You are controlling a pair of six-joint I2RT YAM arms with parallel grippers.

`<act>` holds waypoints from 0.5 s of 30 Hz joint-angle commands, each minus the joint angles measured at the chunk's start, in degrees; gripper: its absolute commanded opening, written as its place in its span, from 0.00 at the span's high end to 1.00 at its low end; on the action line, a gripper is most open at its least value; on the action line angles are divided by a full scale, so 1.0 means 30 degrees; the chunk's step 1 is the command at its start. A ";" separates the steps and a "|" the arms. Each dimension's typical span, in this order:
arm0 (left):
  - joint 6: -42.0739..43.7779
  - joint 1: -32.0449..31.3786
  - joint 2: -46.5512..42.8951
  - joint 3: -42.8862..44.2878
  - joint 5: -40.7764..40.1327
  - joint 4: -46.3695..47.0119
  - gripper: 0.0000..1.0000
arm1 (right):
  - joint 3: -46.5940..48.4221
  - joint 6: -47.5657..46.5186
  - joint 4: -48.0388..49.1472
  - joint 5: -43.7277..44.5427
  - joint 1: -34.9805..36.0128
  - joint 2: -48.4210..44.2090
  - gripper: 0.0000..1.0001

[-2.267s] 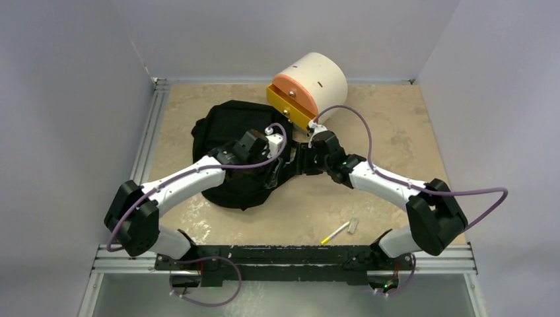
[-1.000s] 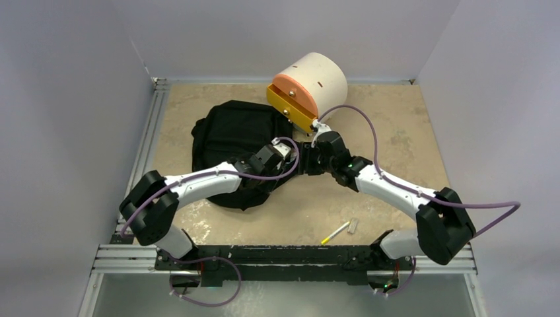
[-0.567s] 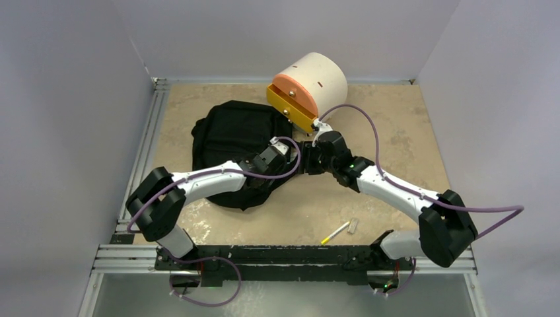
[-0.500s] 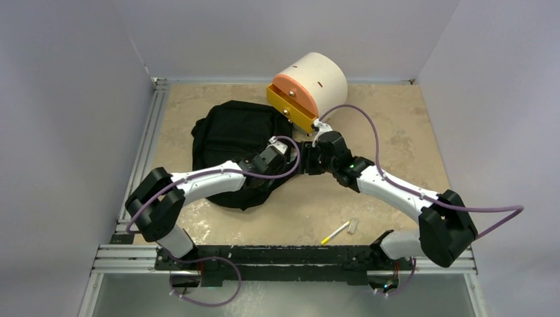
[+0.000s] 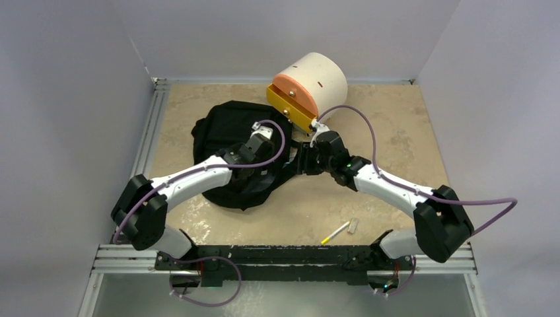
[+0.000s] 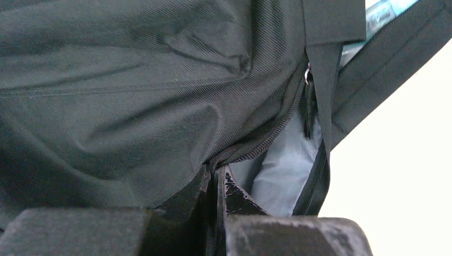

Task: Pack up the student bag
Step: Zip the student bag at the center of the board.

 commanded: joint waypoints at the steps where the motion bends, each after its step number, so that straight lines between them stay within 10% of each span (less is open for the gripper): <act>1: -0.0158 0.1406 -0.1409 -0.0249 0.1240 0.1023 1.00 | 0.1063 0.0589 0.1415 -0.0896 -0.0041 0.0370 0.51; 15: 0.1102 0.2483 -0.1624 -0.0053 0.3110 0.2757 1.00 | 0.2594 0.4070 0.4371 -0.1340 0.3193 0.2928 0.61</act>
